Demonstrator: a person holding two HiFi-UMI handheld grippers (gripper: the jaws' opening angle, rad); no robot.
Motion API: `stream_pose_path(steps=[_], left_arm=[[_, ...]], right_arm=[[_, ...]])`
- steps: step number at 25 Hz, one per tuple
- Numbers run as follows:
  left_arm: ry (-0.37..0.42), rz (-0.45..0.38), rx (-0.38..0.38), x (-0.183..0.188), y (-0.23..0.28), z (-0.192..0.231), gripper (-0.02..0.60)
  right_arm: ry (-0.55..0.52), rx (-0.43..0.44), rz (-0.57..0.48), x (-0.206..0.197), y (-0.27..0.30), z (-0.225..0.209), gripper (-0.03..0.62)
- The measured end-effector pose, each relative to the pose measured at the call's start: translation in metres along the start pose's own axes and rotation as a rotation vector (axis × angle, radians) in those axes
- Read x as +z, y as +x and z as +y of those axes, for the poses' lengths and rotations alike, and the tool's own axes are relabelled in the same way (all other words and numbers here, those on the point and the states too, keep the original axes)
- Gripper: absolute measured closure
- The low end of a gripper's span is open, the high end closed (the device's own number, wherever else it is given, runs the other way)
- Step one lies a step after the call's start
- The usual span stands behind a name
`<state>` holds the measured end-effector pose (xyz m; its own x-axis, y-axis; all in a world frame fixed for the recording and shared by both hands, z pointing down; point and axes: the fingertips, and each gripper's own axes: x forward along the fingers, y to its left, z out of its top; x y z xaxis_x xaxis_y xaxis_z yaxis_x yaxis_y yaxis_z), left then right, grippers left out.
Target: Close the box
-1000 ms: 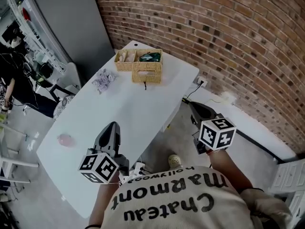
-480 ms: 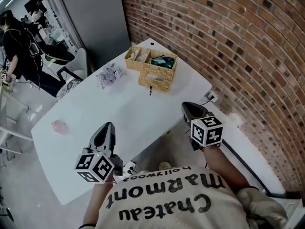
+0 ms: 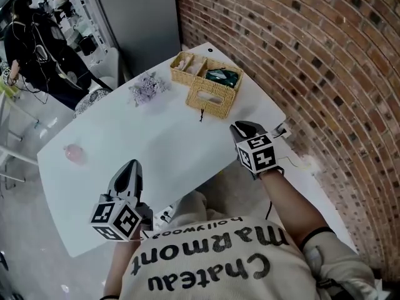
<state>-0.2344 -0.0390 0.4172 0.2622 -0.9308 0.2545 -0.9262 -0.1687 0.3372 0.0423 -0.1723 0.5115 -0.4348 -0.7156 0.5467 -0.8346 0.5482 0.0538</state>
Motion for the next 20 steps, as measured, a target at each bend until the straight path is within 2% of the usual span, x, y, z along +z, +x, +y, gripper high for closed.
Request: stream_pose_path(steps=[11, 20], left_arm=[[0.02, 0.033, 0.018, 0.005, 0.032, 0.027, 0.58], [-0.009, 0.053, 0.044, 0.001, 0.04, 0.047, 0.58]], right_arm=[[-0.31, -0.027, 0.159, -0.003, 0.069, 0.002, 0.425], [-0.546, -0.152, 0.246, -0.018, 0.105, -0.005, 0.346]])
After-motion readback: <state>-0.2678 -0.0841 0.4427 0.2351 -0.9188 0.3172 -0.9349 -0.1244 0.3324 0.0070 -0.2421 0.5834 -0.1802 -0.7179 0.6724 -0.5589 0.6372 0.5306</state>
